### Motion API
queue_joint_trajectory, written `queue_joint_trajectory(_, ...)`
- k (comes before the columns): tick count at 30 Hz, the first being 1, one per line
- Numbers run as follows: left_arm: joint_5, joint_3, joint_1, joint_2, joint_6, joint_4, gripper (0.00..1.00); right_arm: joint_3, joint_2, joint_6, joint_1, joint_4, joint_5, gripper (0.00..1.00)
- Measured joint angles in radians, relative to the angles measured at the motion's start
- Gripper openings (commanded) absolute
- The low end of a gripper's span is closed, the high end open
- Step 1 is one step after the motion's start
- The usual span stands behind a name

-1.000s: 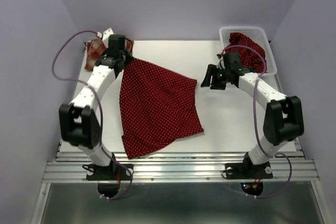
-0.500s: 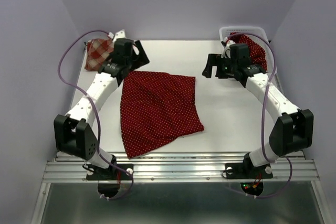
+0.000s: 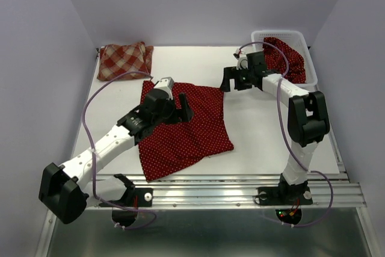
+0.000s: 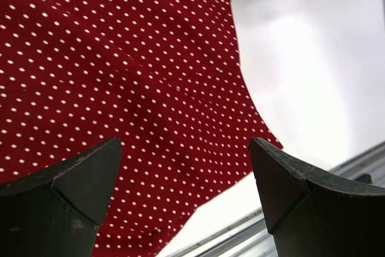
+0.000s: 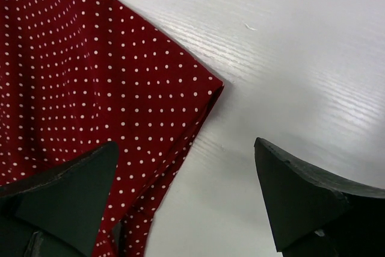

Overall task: Fold and stack the skirts
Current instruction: Flatten the skirt out

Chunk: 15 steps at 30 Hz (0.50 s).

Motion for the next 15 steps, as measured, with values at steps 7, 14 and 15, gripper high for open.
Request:
queue_joint_trajectory(7, 0.010, -0.106, -0.018, -0.076, -0.056, 0.026, 0.99, 0.044, 0.079, -0.060, 0.002, 0.005, -0.093, 1.00)
queue_joint_trajectory(14, 0.009, -0.132, -0.018, -0.076, -0.084, 0.011, 0.99, -0.003, 0.080, 0.058, 0.014, 0.024, -0.115, 1.00)
queue_joint_trajectory(15, 0.005, -0.132, -0.018, -0.076, -0.085, 0.011, 0.99, -0.020, 0.080, 0.070, 0.018, 0.026, -0.116, 1.00)
